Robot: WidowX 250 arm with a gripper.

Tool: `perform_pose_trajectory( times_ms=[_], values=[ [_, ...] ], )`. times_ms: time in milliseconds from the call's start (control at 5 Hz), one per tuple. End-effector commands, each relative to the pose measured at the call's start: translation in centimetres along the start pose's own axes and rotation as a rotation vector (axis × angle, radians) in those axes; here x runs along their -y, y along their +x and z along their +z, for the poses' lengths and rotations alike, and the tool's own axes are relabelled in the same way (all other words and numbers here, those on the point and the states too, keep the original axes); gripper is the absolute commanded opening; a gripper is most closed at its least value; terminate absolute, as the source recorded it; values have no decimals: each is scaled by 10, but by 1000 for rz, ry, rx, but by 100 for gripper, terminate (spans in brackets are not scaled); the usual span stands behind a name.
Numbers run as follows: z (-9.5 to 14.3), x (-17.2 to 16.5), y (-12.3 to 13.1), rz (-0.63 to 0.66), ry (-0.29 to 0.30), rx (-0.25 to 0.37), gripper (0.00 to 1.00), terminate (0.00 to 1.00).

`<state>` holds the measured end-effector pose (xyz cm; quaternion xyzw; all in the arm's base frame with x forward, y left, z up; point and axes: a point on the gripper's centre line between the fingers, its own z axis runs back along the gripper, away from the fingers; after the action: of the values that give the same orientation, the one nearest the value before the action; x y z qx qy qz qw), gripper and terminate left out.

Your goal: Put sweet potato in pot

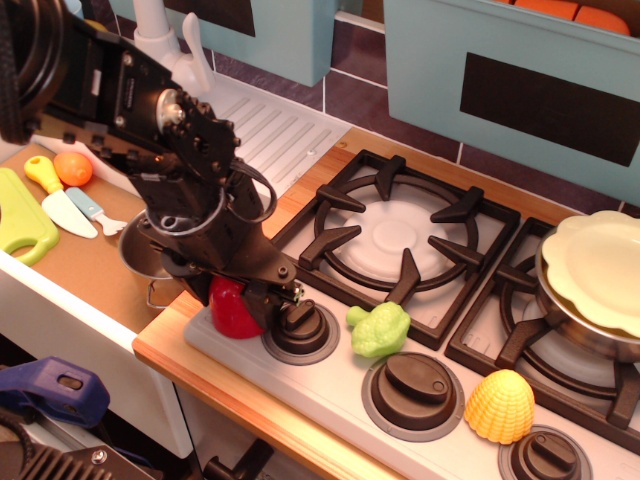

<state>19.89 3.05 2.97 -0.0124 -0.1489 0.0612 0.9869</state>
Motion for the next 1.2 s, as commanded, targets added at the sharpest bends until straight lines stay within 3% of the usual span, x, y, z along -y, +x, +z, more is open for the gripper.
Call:
perform_pose_trajectory(
  times_ms=[0, 200, 400, 800, 1000],
  values=[
    [17, -13, 11, -45, 66, -2, 0, 0],
    [27, -32, 18, -76, 137, 23, 0, 0],
    [34, -57, 28, -124, 171, 42, 0, 0],
    [28, -99, 57, -227, 156, 75, 0, 0],
    [21, -103, 61, -272, 132, 90, 100, 0]
  ],
)
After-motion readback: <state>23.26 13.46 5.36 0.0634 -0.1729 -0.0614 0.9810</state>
